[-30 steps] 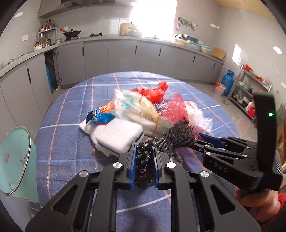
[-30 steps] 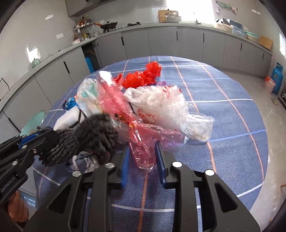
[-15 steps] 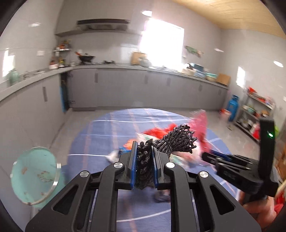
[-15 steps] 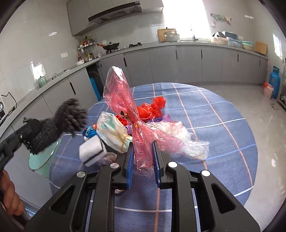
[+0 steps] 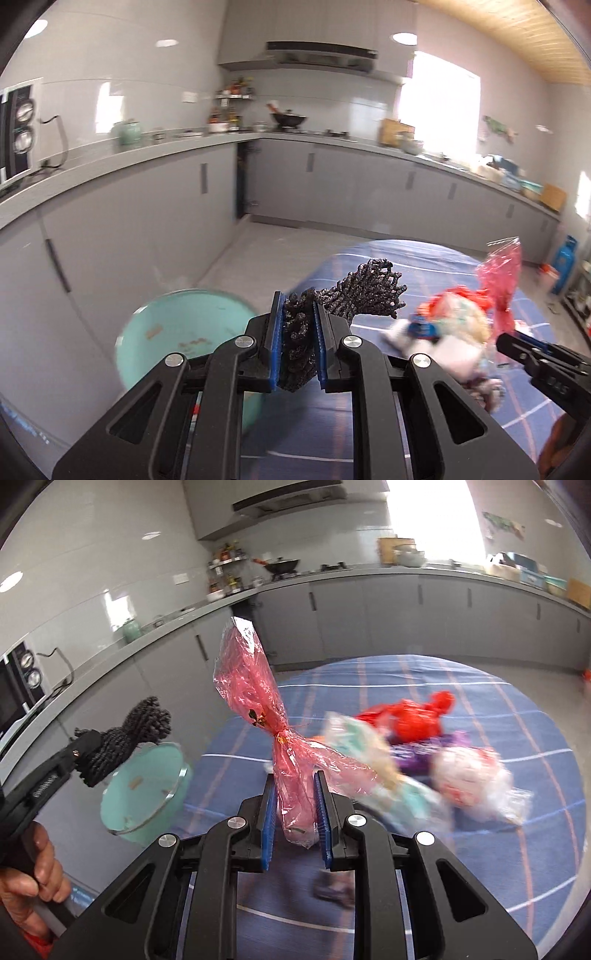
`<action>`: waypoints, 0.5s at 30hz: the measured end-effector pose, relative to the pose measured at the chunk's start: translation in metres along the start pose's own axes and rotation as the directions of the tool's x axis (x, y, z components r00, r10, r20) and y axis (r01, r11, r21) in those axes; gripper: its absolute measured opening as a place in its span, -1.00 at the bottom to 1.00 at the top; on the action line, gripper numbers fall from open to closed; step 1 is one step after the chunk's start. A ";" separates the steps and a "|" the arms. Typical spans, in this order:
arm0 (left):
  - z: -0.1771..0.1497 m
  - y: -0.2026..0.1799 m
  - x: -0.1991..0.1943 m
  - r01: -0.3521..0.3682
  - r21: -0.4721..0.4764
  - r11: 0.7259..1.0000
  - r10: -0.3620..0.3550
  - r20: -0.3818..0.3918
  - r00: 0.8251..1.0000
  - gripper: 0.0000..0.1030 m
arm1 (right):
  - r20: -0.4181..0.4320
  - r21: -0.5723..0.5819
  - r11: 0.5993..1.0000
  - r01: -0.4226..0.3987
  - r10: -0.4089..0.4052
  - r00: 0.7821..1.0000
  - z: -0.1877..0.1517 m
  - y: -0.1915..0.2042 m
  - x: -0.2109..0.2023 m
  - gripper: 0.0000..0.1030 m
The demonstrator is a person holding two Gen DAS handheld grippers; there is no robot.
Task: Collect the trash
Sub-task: 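Carry both items over the teal bin and open both tools to drop them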
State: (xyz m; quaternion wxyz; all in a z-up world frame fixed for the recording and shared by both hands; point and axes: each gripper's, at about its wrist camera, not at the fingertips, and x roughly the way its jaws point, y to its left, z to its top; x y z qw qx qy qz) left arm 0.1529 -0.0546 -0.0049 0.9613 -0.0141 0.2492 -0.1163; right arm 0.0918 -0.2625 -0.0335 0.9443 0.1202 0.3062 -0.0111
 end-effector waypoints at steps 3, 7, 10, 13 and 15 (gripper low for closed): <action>0.001 0.022 0.001 -0.048 -0.037 0.998 0.047 -0.010 0.999 -0.70 | -0.011 -0.027 0.999 -0.040 0.040 0.999 0.004 0.024 0.012 -0.60; 0.000 0.046 0.003 -0.109 -0.056 0.992 0.108 -0.018 0.994 -0.70 | -0.026 -0.056 0.995 -0.087 0.085 0.996 0.007 0.052 0.024 -0.60; 0.000 0.063 0.007 -0.134 -0.080 0.988 0.131 -0.035 0.991 -0.70 | -0.038 -0.082 0.990 -0.114 0.111 0.993 0.009 0.074 0.034 -0.60; -0.004 0.078 0.013 -0.161 -0.102 0.982 0.155 -0.061 0.986 -0.70 | -0.054 -0.106 0.985 -0.138 0.133 0.990 0.010 0.094 0.044 -0.60; -0.007 0.087 0.017 -0.173 -0.112 0.979 0.165 -0.073 0.984 -0.70 | -0.064 -0.114 0.982 -0.153 0.147 0.987 0.011 0.105 0.051 -0.60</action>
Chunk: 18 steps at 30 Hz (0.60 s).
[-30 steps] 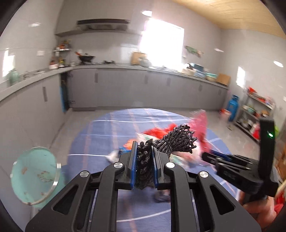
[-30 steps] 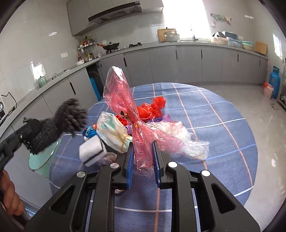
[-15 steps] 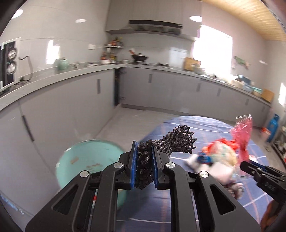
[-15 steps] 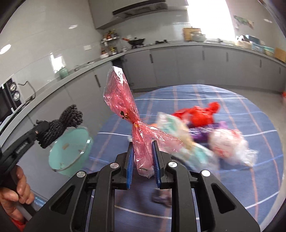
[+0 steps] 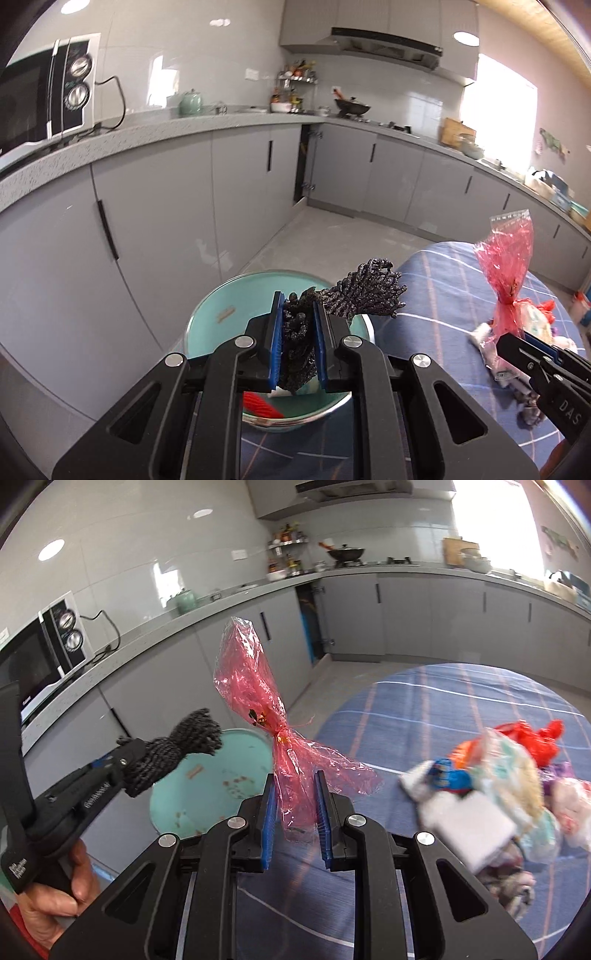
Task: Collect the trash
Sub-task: 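Carry both items over the teal bin and open both tools to drop them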
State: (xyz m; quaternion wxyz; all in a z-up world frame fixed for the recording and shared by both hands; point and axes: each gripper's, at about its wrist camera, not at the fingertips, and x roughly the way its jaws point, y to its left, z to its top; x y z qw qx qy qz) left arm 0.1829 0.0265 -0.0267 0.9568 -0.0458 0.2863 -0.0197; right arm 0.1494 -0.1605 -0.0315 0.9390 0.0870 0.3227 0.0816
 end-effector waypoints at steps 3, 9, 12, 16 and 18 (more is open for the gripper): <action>0.000 0.009 0.007 -0.021 -0.010 1.000 0.020 -0.014 1.000 -0.70 | -0.012 -0.008 1.000 -0.015 0.015 1.000 0.004 0.011 0.012 -0.60; -0.002 0.030 0.023 -0.064 -0.062 0.996 0.061 -0.054 0.997 -0.70 | -0.065 0.018 0.998 -0.062 0.063 0.996 0.011 0.029 0.041 -0.60; -0.004 0.039 0.030 -0.091 -0.079 0.993 0.086 -0.070 0.994 -0.70 | -0.088 0.027 0.997 -0.076 0.078 0.993 0.009 0.035 0.053 -0.60; -0.005 0.049 0.037 -0.133 -0.084 0.988 0.127 -0.077 0.989 -0.70 | -0.121 0.044 0.995 -0.088 0.093 0.988 0.009 0.040 0.068 -0.60; -0.007 0.053 0.042 -0.145 -0.093 0.985 0.137 -0.088 0.987 -0.70 | -0.139 0.050 0.994 -0.095 0.101 0.985 0.008 0.044 0.078 -0.60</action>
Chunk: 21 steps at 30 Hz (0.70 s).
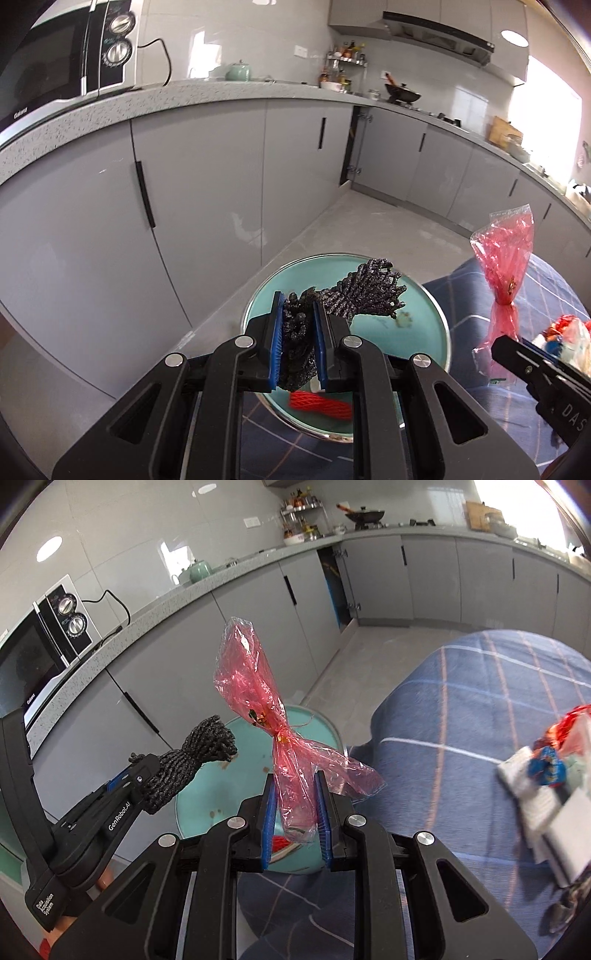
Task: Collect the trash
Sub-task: 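Carry both items over the teal bin and open both tools to drop them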
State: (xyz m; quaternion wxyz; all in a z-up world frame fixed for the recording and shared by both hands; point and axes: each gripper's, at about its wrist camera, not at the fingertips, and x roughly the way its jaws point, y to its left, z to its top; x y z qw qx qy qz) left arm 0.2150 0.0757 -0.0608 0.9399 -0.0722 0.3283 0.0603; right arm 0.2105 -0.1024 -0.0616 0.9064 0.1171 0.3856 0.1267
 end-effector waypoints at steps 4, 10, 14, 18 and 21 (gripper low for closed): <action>-0.003 0.003 0.013 -0.021 -0.010 1.000 0.021 -0.029 0.999 -0.70 | -0.044 0.021 1.000 -0.023 0.024 0.999 0.002 0.002 0.020 -0.59; -0.007 0.003 0.029 -0.036 0.002 0.999 0.036 -0.062 0.997 -0.70 | -0.084 0.029 0.999 -0.042 0.044 0.995 0.003 0.003 0.041 -0.57; -0.007 0.001 0.035 -0.041 0.014 0.999 0.042 -0.070 0.997 -0.70 | -0.105 0.028 0.999 -0.042 0.045 0.994 0.002 0.002 0.054 -0.56; -0.007 0.000 0.040 -0.047 0.019 0.999 0.048 -0.077 0.996 -0.70 | -0.114 0.026 0.999 -0.041 0.044 0.992 0.003 0.006 0.064 -0.55; -0.008 0.000 0.043 -0.053 0.023 0.998 0.055 -0.085 0.995 -0.70 | -0.116 0.019 0.999 -0.043 0.045 0.992 0.003 0.009 0.068 -0.52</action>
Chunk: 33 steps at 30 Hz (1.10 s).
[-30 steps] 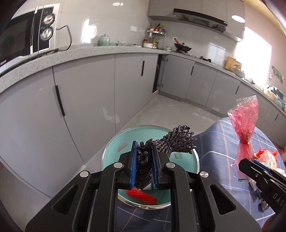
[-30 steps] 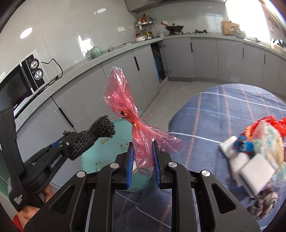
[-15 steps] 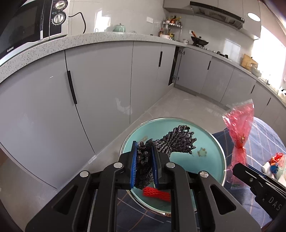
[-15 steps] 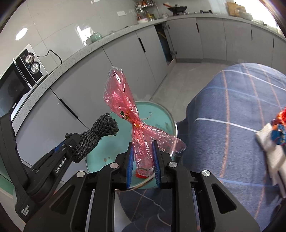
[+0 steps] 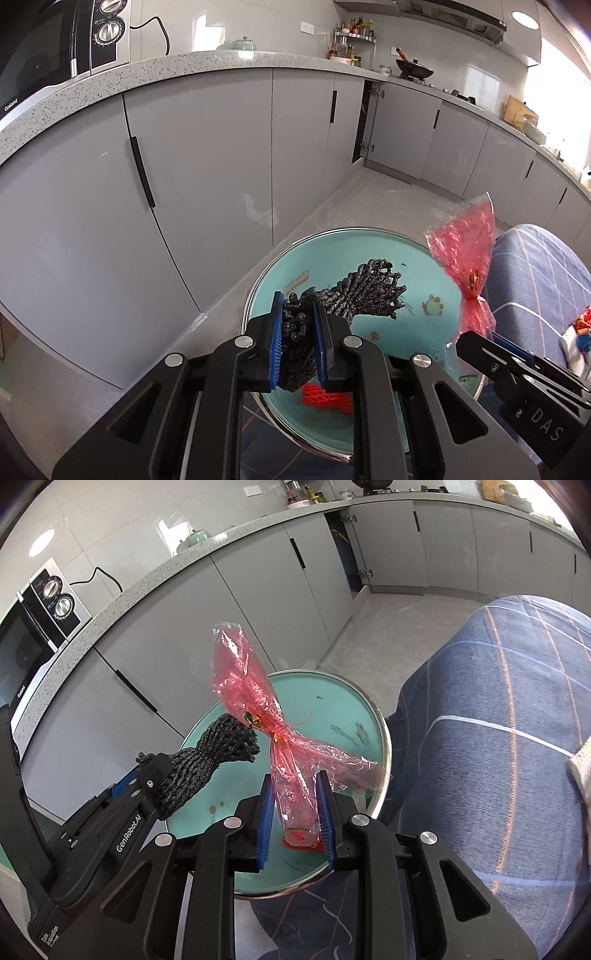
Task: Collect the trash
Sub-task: 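Carry both items over the teal bin and open both tools to drop them, then move both open tools back toward the trash pile on the table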
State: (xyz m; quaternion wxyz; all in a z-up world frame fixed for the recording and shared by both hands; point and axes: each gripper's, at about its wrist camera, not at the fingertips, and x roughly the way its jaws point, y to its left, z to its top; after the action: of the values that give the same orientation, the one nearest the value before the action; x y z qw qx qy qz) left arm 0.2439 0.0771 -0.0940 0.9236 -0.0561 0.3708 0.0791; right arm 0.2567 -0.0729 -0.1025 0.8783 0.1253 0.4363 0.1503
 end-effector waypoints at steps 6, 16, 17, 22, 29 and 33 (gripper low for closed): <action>-0.001 0.000 0.006 -0.006 0.002 1.000 0.006 -0.011 1.000 -0.69 | 0.011 -0.007 1.000 -0.015 0.015 1.000 0.001 0.001 0.004 -0.28; 0.000 -0.005 0.008 -0.006 0.012 1.000 0.007 -0.025 1.000 -0.53 | 0.117 -0.008 1.000 0.005 -0.004 0.993 0.002 -0.007 -0.037 -0.14; 0.000 -0.007 0.006 -0.006 0.016 1.000 0.006 -0.021 1.000 -0.34 | 0.130 -0.014 1.000 0.015 -0.013 0.991 0.001 -0.007 -0.042 -0.14; -0.001 -0.010 -0.008 -0.023 0.036 0.999 0.022 0.023 0.999 0.31 | 0.190 -0.035 0.996 0.077 -0.069 0.979 -0.006 -0.010 -0.068 -0.14; -0.001 -0.015 -0.032 -0.022 0.036 0.999 0.019 0.070 0.997 0.61 | 0.212 -0.016 0.994 0.108 -0.102 0.972 -0.014 -0.021 -0.086 -0.06; -0.001 -0.017 -0.043 -0.030 0.034 0.999 0.027 0.085 0.996 0.71 | 0.234 0.002 0.993 0.116 -0.113 0.965 -0.017 -0.029 -0.102 0.14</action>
State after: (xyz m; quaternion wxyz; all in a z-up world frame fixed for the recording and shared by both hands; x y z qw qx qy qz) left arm 0.2157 0.0562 -0.0646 0.9382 -0.0313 0.3333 0.0880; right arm 0.1889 -0.1361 -0.0482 0.9315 0.1115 0.3353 0.0859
